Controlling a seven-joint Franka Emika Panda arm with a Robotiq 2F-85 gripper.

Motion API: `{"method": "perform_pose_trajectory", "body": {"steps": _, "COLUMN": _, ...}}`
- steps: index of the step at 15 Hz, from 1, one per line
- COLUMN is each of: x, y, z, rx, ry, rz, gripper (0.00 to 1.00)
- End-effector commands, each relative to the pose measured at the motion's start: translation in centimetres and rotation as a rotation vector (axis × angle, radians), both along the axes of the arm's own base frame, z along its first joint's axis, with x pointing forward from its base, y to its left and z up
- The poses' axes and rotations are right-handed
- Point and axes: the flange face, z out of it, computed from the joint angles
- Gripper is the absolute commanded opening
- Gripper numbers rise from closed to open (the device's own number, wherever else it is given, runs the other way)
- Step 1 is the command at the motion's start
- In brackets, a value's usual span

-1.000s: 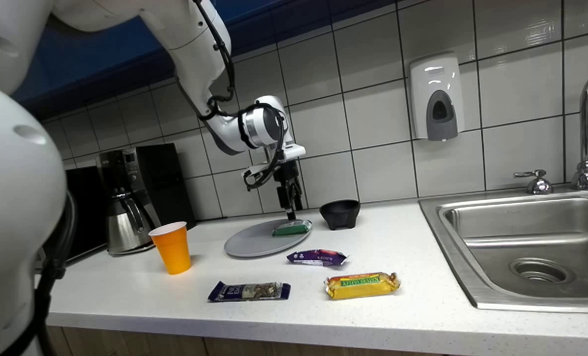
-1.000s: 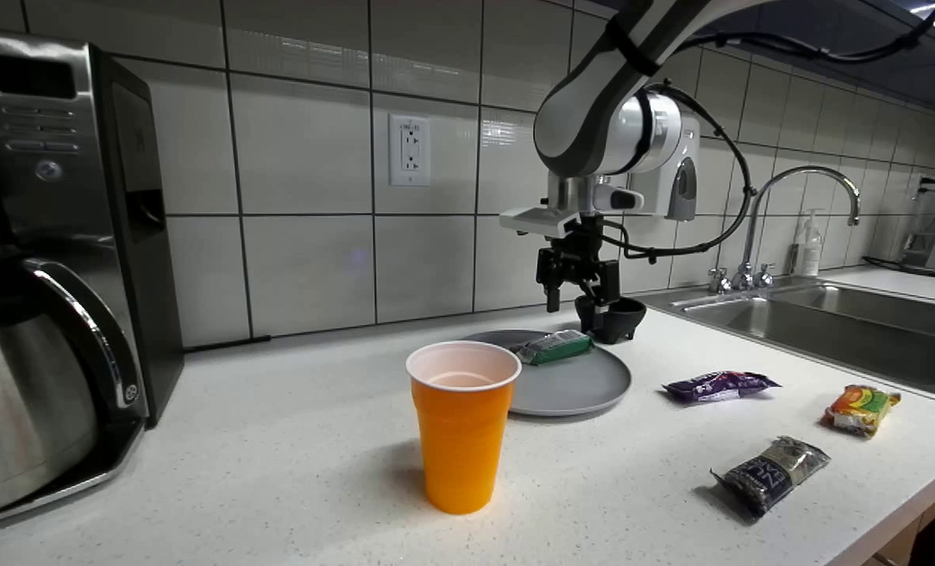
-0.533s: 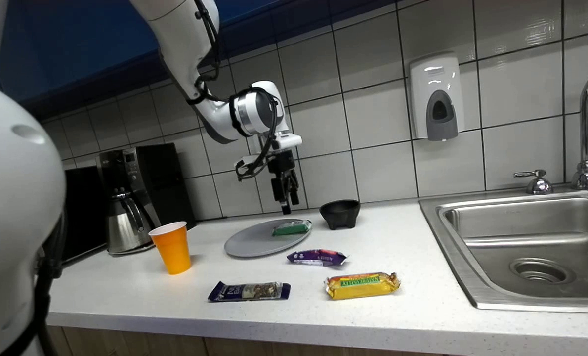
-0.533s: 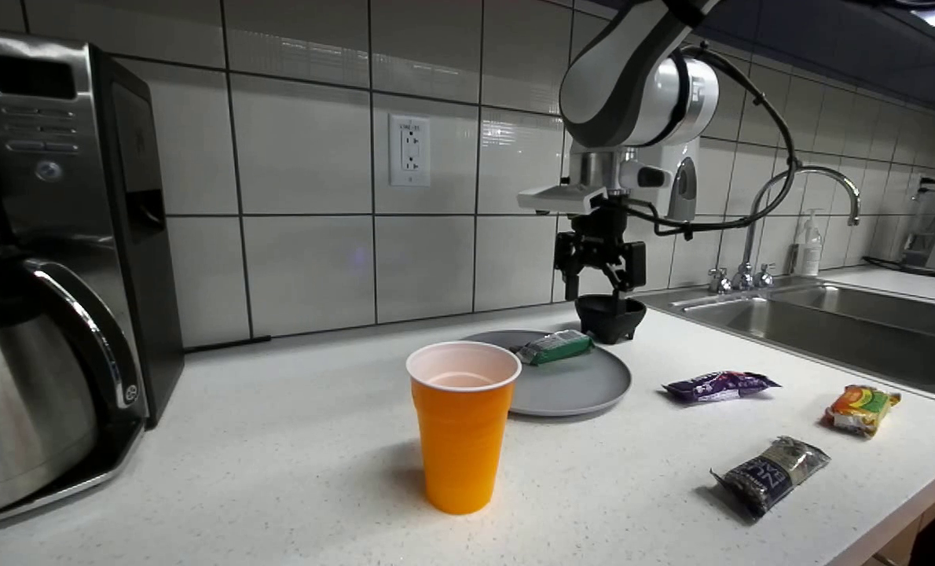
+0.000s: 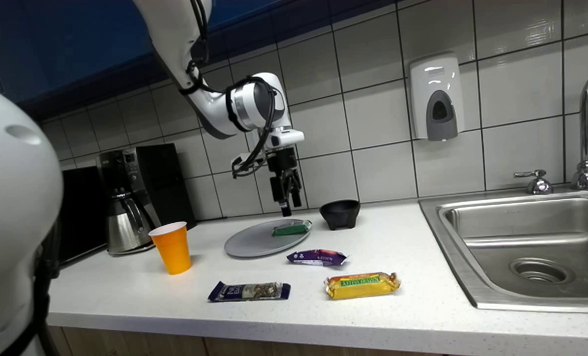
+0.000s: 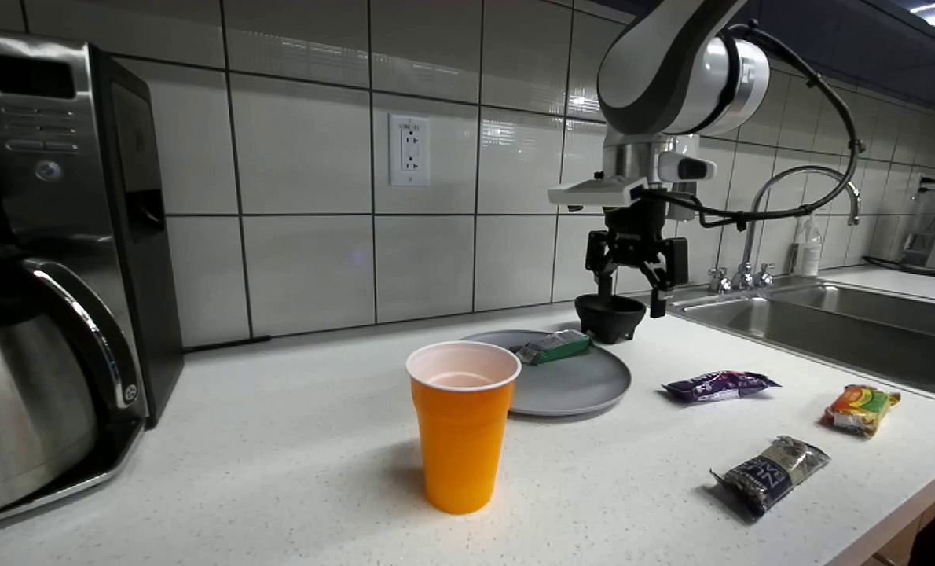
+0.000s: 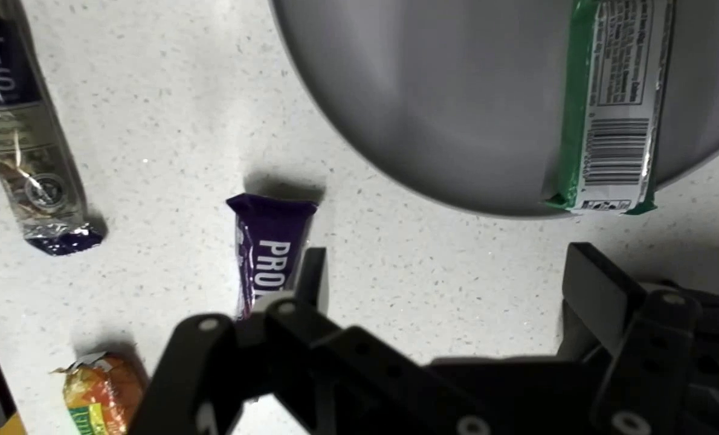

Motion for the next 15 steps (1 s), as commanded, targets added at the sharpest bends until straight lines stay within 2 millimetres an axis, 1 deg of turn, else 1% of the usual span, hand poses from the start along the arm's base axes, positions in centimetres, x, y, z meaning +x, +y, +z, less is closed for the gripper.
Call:
{"method": "perform_pose_trajectory", "body": {"steps": 1, "x": -2.2, "y": -1.9, "z": 0.5, "rx": -0.008, "ry": 0.02, "rz": -0.021, "gripper": 1.0}}
{"method": "perform_pose_trajectory", "body": {"steps": 4, "x": -3.1, "y": -3.2, "z": -0.2, "rx": -0.013, "ry": 0.039, "rz": -0.038, "gripper": 1.0}}
{"method": "perform_pose_trajectory", "body": {"steps": 7, "x": -4.0, "y": -4.1, "z": -1.2, "rx": -0.015, "ry": 0.062, "rz": -0.049, "gripper": 1.0}}
{"method": "perform_pose_trajectory", "body": {"steps": 12, "x": -5.4, "y": -4.6, "z": -2.9, "rx": -0.031, "ry": 0.11, "rz": -0.056, "gripper": 1.0}}
{"method": "perform_pose_trajectory", "body": {"steps": 15, "x": -6.1, "y": -4.9, "z": -3.5, "rx": -0.045, "ry": 0.132, "rz": -0.058, "gripper": 1.0}}
